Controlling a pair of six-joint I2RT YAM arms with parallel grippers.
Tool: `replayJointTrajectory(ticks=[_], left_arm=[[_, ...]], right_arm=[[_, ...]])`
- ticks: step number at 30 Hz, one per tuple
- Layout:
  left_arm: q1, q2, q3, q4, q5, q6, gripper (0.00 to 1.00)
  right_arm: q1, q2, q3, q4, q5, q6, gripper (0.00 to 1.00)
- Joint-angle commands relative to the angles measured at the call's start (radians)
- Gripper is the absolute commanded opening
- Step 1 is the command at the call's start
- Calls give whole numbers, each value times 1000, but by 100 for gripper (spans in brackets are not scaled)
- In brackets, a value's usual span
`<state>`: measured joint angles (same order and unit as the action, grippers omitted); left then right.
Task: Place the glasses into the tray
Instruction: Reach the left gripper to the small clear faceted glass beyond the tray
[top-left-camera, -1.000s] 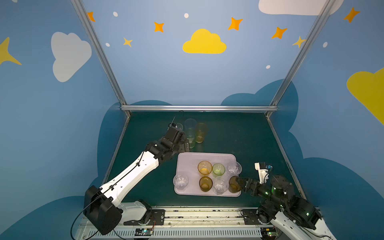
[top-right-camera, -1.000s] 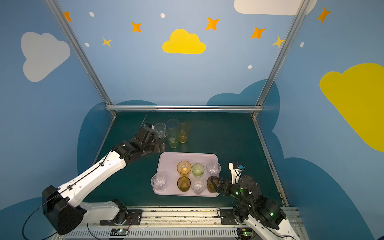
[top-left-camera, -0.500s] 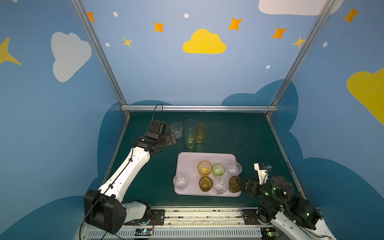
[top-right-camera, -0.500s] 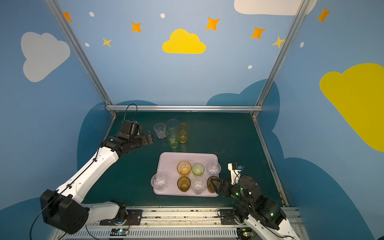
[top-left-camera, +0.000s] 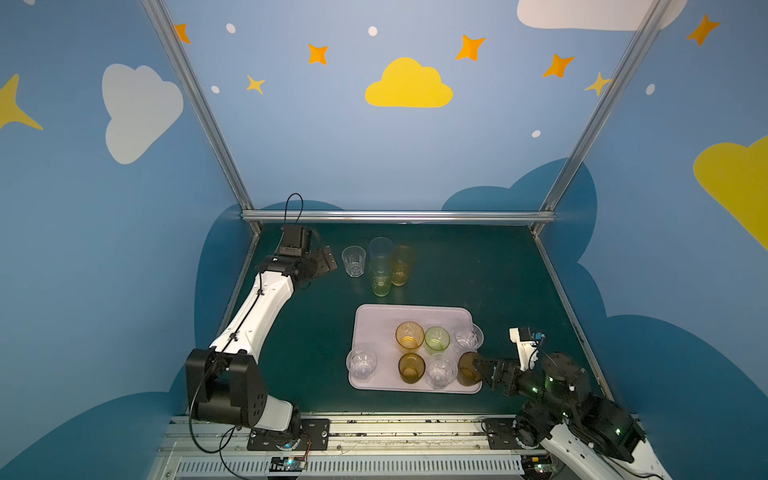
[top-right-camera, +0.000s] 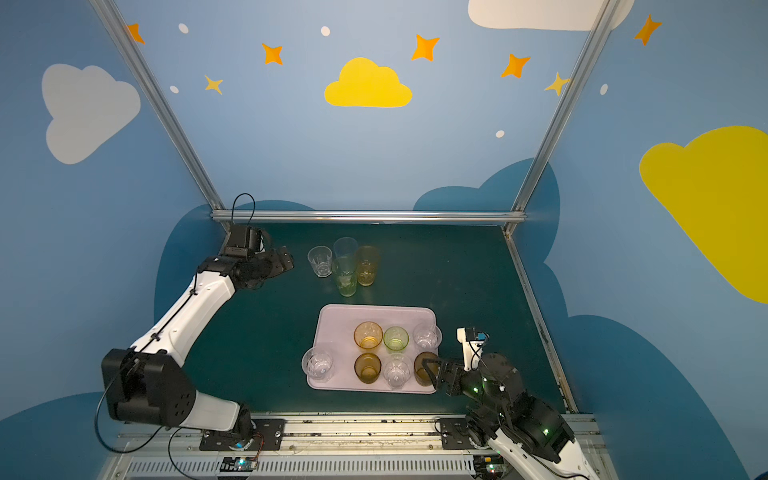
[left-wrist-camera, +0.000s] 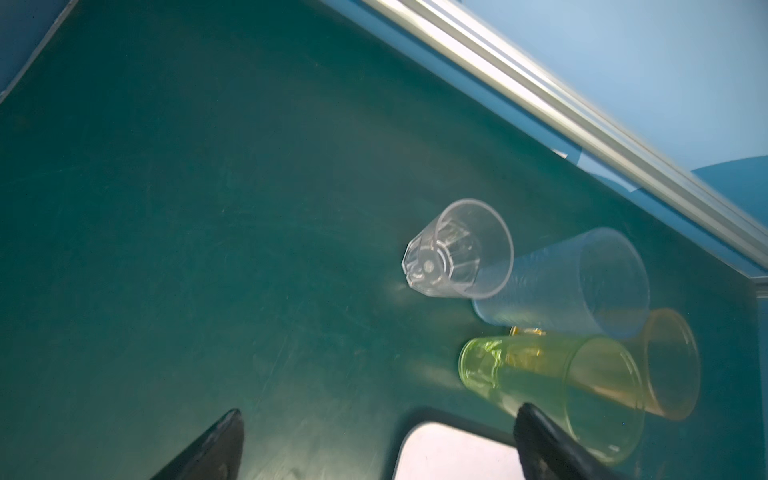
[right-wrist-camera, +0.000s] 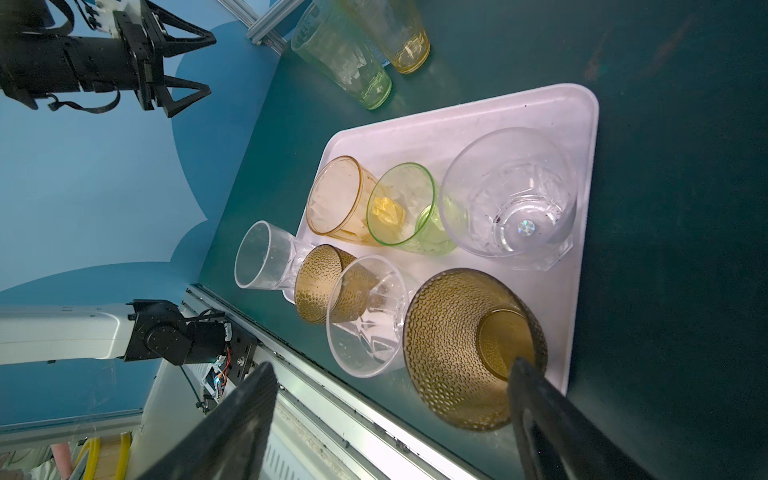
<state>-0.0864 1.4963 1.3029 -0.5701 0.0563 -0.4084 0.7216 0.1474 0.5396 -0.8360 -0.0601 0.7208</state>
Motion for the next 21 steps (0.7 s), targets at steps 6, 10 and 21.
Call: replayJointTrajectory(ticks=[6, 10, 21], left_arm=[[22, 183, 208, -25, 87, 93, 98], [21, 294, 319, -65, 99, 112, 93], [19, 519, 473, -121, 148, 128, 61]], right_arm=[[-4, 7, 10, -20, 17, -11, 86], [-4, 13, 7, -19, 18, -2, 86], [-4, -16, 11, -42, 42, 12, 86]])
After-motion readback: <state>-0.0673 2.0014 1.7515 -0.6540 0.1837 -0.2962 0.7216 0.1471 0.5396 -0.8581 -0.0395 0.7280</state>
